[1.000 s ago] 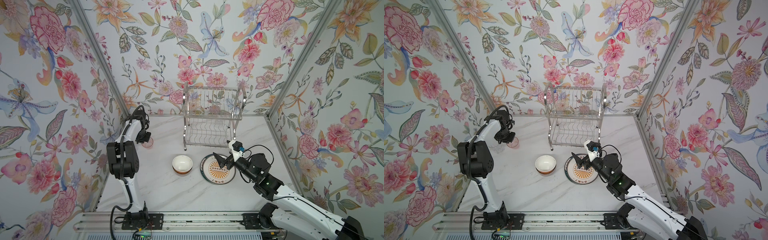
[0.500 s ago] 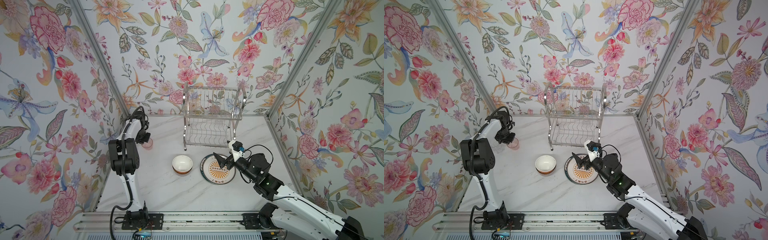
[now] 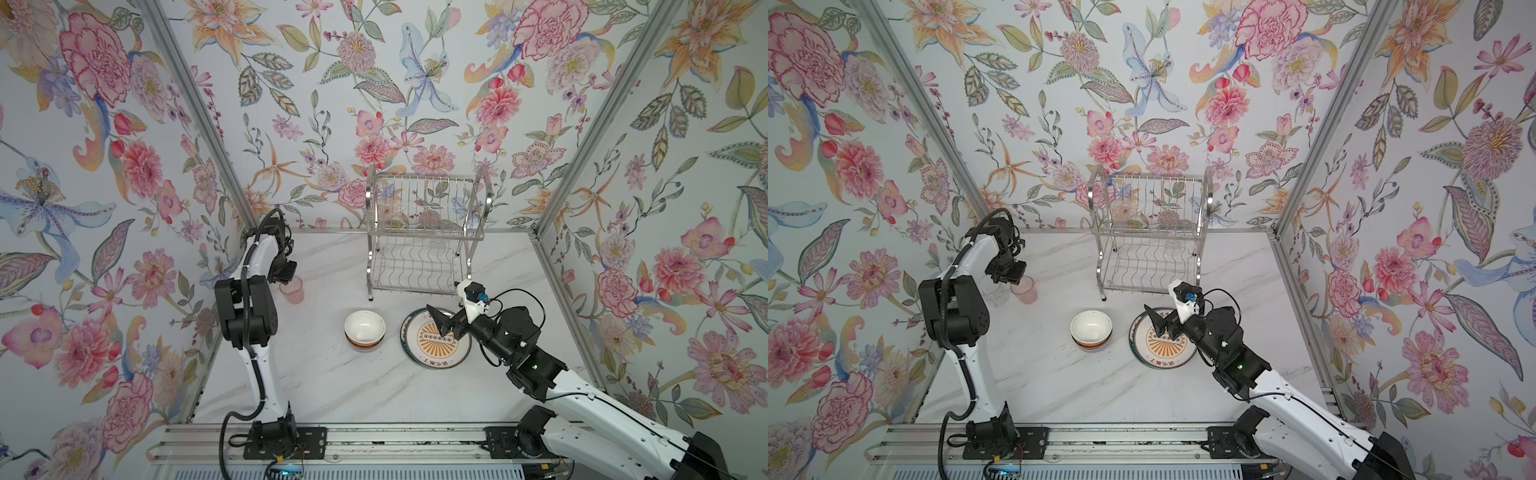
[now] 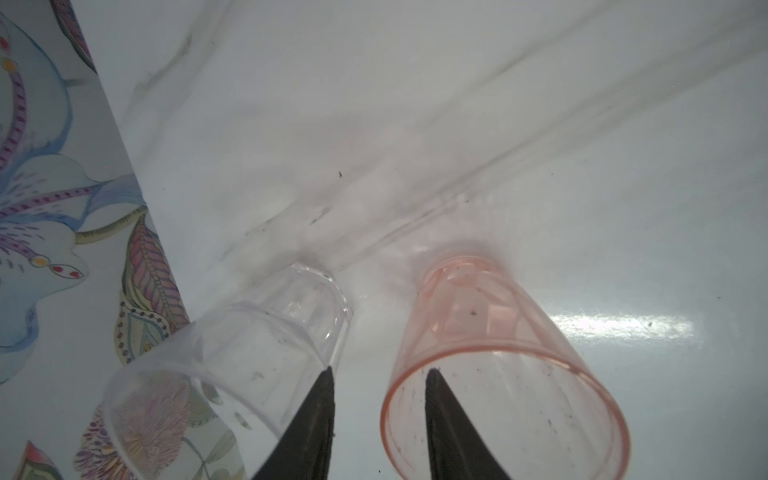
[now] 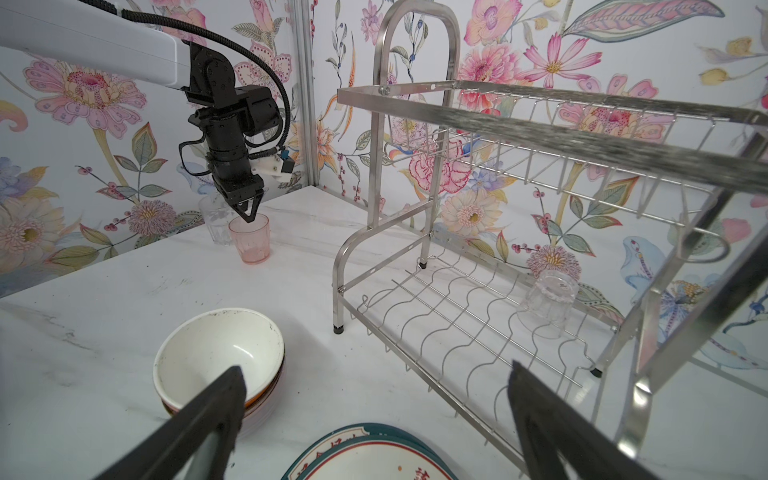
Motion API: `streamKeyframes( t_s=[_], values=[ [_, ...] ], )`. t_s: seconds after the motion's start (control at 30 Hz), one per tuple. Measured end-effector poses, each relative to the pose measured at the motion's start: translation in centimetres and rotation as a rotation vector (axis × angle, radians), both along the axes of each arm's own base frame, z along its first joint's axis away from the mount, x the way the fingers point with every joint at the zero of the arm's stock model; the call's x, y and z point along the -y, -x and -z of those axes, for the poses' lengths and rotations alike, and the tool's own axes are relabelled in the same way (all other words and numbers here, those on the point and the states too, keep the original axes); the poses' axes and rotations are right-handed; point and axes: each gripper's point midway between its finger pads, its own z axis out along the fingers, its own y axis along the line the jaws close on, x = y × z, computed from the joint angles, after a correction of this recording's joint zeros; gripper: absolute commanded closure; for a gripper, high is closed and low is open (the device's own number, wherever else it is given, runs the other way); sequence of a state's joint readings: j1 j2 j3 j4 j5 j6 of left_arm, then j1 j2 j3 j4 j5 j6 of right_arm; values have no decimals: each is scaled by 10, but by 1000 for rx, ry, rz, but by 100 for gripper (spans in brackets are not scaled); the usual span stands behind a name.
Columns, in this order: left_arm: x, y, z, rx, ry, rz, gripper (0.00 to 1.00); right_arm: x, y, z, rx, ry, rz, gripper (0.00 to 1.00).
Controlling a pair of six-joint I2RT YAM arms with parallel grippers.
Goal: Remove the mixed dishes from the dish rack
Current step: 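Lower the pink cup beside the clear cup and open the left gripper, then withdraw the left gripper toward the bowl while the right gripper reaches toward the rack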
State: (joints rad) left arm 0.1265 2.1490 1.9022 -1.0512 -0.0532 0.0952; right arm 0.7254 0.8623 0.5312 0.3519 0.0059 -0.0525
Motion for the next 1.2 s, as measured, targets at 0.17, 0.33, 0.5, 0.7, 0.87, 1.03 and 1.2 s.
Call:
streamKeyframes(
  t_s=[0.17, 0.33, 0.5, 0.7, 0.87, 1.03, 1.2],
  values=[
    [5, -12, -20, 54, 22, 3, 41, 11, -5, -2, 9, 4, 72, 1],
    [16, -17, -45, 107, 35, 22, 32, 41, -3, -29, 101, -8, 188, 1],
    [43, -14, -95, 219, 68, 74, 28, 68, 6, -41, 165, -4, 277, 1],
    [82, -2, -169, 439, 146, 161, 23, 72, 2, -13, 129, 48, 309, 1],
    [127, 26, -196, 582, 208, 338, 7, 58, -12, 22, 77, 84, 293, 1],
    [179, 73, -191, 699, 295, 536, 1, 38, -25, 57, 25, 121, 255, 1],
    [190, 99, -173, 823, 354, 601, 1, 24, -39, 72, 23, 123, 245, 1]
  ],
)
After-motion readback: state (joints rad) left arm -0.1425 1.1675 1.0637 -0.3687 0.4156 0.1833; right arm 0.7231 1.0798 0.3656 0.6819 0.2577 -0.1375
